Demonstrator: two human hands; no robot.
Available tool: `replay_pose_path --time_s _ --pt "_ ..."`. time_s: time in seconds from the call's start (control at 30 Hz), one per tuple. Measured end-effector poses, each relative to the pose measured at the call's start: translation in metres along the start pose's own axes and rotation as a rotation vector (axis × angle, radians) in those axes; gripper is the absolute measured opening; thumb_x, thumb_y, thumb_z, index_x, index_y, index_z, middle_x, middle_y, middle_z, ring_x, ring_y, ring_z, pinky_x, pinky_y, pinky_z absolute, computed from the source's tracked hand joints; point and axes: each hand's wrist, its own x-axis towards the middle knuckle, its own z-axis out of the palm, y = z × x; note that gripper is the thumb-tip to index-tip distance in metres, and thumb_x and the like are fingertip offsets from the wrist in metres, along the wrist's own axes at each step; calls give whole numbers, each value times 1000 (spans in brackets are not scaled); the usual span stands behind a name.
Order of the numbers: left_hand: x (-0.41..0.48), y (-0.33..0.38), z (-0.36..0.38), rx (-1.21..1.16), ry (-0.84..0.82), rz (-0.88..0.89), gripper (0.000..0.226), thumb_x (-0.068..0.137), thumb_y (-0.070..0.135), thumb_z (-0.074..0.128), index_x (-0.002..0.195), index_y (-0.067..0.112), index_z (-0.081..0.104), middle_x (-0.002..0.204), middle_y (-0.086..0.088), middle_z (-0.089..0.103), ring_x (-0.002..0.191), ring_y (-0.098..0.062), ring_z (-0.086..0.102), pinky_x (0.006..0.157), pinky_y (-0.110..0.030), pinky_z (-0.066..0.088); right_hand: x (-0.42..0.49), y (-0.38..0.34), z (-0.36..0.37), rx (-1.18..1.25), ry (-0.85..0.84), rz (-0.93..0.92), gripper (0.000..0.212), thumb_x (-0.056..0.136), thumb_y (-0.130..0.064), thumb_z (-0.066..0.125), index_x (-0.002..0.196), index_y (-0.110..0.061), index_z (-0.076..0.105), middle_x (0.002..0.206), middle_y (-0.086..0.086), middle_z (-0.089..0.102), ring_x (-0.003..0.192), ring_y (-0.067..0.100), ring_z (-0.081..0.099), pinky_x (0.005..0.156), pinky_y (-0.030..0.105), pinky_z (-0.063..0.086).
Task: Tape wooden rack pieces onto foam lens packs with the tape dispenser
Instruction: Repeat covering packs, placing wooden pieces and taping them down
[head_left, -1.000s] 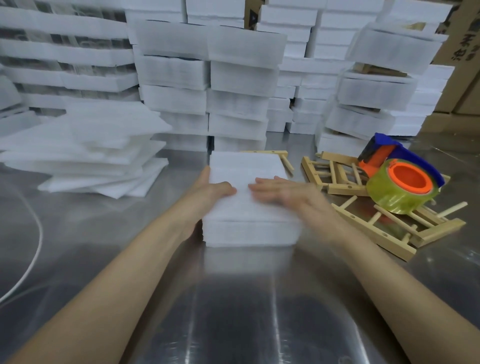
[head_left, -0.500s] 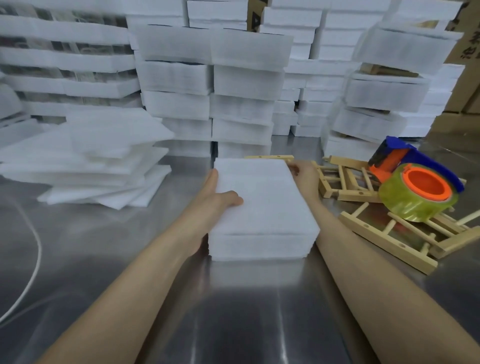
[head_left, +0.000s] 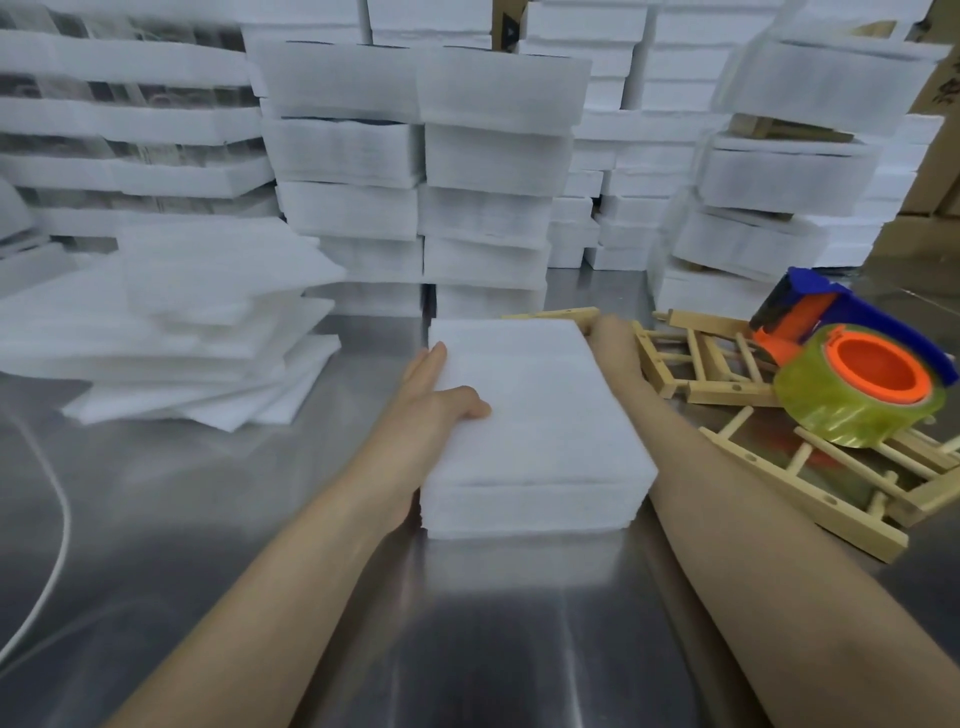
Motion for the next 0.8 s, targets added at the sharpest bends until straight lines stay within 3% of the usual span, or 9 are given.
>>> replay_pose_path --time_s 0.07,0.17,0.27,0.37,0.43,0.57,0.7,0.8 --pt "1 0 1 -9 10 6 72 83 16 63 145 38 34 149 16 37 124 -12 52 102 -31 44 1 7 0 289 116 111 39 89 -4 50 53 -14 40 51 -3 36 52 15 31 43 24 22" --pt "1 0 1 -20 19 1 73 82 14 63 145 37 35 148 15 39 122 -13 53 101 -31 45 -4 10 -4 619 223 235 26 96 -14 52 76 -8 68 60 -3 58 48 6 53 46 13 37" --pt "-1 1 0 -13 26 -4 73 82 14 63 145 37 35 147 13 40 122 -14 54 102 -33 45 -13 4 -11 954 337 309 23 97 -13 52 84 -8 70 66 -2 64 48 -1 58 55 14 46" --pt "-3 2 0 -17 16 -7 73 82 13 63 146 34 34 148 12 40 125 -14 52 105 -34 43 -22 -12 -31 1150 334 261 20 98 -12 50 92 -15 69 65 -4 62 50 0 57 50 15 43" --pt "-4 3 0 -24 4 -8 74 83 13 63 147 33 33 149 10 38 128 -15 49 107 -36 41 -34 -23 -50 1172 219 140 17 98 -17 54 93 -19 70 68 -5 64 55 2 57 51 15 42" --pt "-5 2 0 -37 -3 -7 73 83 13 63 147 33 34 150 9 38 132 -16 46 109 -37 39 -75 -32 -73 908 31 -191 12 95 -16 59 91 -21 69 65 -17 67 66 -6 60 64 7 43" --pt "-6 -2 0 10 26 37 63 90 19 56 147 34 34 152 11 35 138 -13 36 116 -36 29 -108 -23 -73 828 -105 -191 24 97 -17 56 96 -38 68 80 -13 68 90 5 62 87 23 47" --pt "-5 -4 -1 22 37 66 54 97 19 44 148 32 34 154 14 30 140 -9 32 118 -35 25 -112 -22 -79 854 -89 -201 29 99 -13 53 96 -38 66 80 -11 63 81 0 59 90 22 46"
